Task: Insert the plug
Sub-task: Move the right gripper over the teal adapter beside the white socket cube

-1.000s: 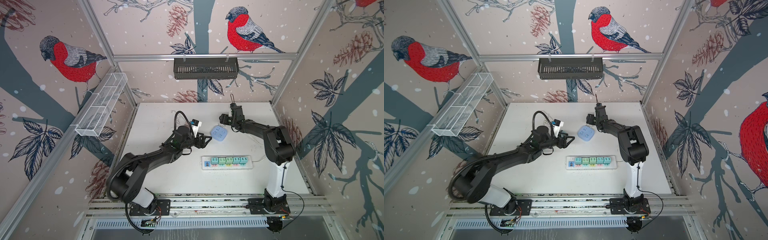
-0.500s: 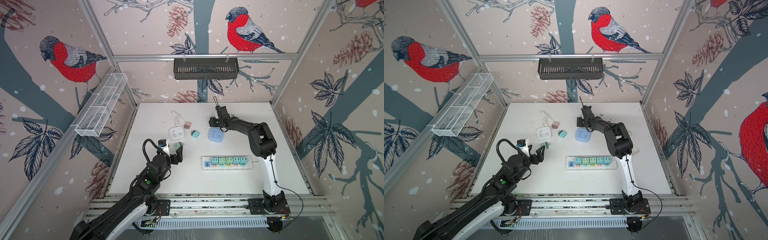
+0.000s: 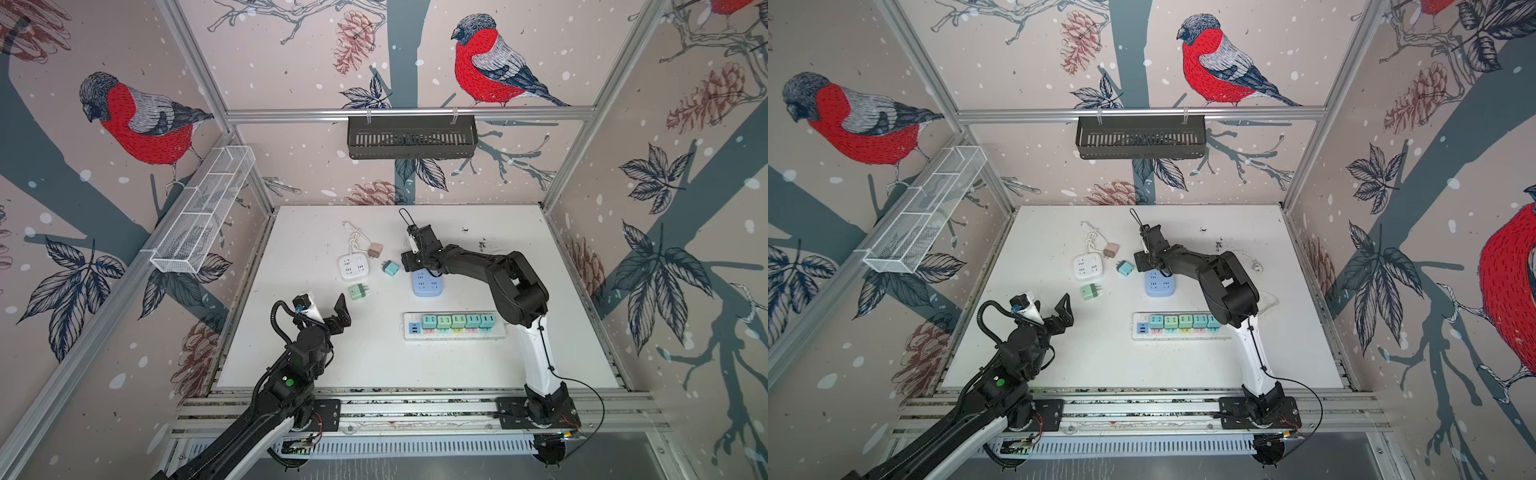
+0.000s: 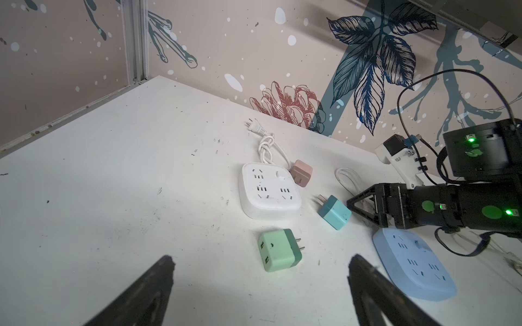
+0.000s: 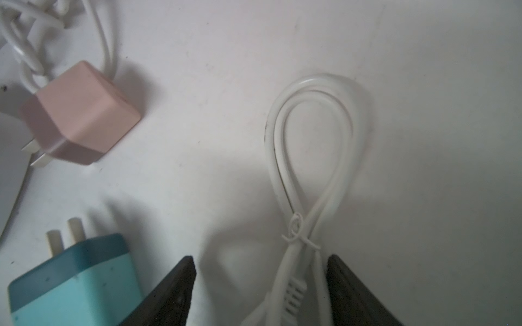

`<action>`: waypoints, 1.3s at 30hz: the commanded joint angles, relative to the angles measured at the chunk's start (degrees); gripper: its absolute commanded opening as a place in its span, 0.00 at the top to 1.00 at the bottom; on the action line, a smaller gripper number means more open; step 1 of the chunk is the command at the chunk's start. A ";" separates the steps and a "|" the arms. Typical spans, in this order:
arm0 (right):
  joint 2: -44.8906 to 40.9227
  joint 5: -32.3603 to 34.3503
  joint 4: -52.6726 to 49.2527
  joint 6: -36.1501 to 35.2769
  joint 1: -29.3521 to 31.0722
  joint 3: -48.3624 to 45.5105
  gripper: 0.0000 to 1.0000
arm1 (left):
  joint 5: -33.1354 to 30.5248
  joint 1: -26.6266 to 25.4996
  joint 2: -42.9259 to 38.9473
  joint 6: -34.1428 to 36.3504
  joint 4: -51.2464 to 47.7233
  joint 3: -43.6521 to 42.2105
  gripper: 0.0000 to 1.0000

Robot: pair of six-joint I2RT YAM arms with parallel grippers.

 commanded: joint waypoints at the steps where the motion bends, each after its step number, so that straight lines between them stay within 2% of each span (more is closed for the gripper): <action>1: -1.82 -0.03 -4.88 -2.15 1.20 -2.99 0.26 | -1.03 0.04 0.36 -1.88 0.85 -0.11 0.04; 11: -8.04 -0.14 -3.15 -2.96 2.70 -9.01 0.25 | -0.17 0.03 5.94 -2.44 1.22 1.63 0.04; 20: -11.92 0.91 -3.32 -2.48 2.85 -6.42 0.21 | -0.17 0.05 7.83 -2.54 1.15 2.28 0.04; 25: -14.46 1.00 -2.09 -1.97 4.51 -6.49 0.25 | -0.33 0.03 7.26 -2.48 1.18 2.15 0.04; 34: -8.40 -3.77 -3.69 -4.71 6.73 -0.35 0.27 | -0.19 0.05 7.17 -2.74 0.99 2.12 0.05; 39: -3.23 -3.94 -5.49 -4.50 6.50 5.09 0.26 | -0.07 0.00 7.18 -2.83 0.91 2.13 0.05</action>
